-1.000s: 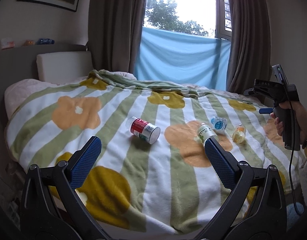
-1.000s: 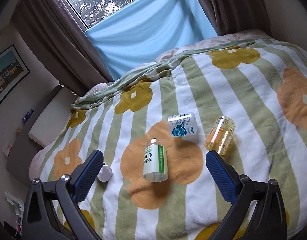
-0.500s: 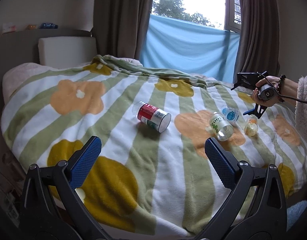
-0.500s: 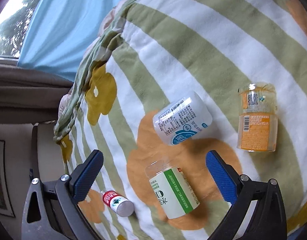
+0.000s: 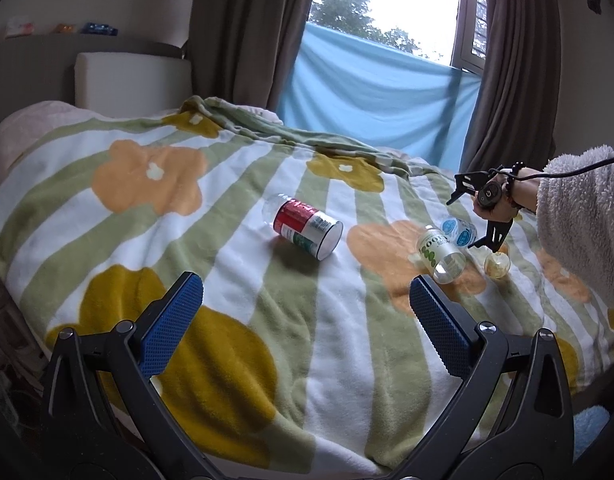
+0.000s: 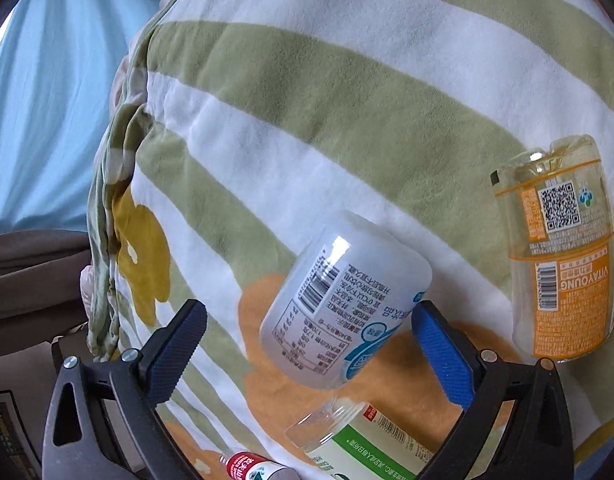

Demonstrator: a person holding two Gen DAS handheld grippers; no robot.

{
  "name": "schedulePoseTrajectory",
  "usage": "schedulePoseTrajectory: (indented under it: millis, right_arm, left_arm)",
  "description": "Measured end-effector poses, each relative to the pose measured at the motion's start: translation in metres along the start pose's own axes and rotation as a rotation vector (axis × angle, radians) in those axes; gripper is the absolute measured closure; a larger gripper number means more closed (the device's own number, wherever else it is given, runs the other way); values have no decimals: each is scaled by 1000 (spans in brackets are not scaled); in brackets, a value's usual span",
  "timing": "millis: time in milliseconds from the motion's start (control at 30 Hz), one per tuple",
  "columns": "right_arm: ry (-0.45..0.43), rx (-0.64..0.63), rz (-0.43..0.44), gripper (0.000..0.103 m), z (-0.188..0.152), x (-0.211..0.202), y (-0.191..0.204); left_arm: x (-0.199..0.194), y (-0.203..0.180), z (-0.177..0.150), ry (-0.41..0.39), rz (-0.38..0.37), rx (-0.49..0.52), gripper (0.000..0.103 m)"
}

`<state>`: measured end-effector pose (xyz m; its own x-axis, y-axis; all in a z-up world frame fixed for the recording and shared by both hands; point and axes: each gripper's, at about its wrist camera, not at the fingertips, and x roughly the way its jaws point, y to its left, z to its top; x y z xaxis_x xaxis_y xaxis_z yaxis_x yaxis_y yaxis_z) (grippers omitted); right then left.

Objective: Flip cup upside down
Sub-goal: 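Move the right tool down toward the white cup with blue label, then close the right gripper around the white cup's body, then lift the white cup with the right gripper and release it onto the bed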

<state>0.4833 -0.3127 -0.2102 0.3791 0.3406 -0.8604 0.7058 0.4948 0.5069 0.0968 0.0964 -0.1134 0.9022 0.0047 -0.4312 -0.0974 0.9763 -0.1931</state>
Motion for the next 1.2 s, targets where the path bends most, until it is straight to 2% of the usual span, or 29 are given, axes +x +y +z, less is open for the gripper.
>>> schedulePoseTrajectory:
  millis: [167,300,367,600,833,1000,1200]
  right_arm:
    - [-8,-84,-80,23,4,11,-2]
    - [-1,-124,-115,31,2,18,-4]
    - [-13,-156,-134,41,2,18,-1]
    - [-41,-254,-146,42,-1,12,7]
    - [-4,-334,-101,42,-16,-6,13]
    - [57,-475,-59,42,-51,-36,11]
    - [173,-598,12,42,-110,-70,-17]
  left_arm:
    - [5,5,0,11,-21,-22,1]
    - [9,6,-1,19,-27,-25,1]
    - [10,5,-1,21,-28,-22,1]
    - [11,1,-5,20,-13,-1,0]
    - [17,-2,-9,38,11,22,0]
    - [12,-4,-10,33,28,27,0]
    - [5,-4,-14,39,36,21,1]
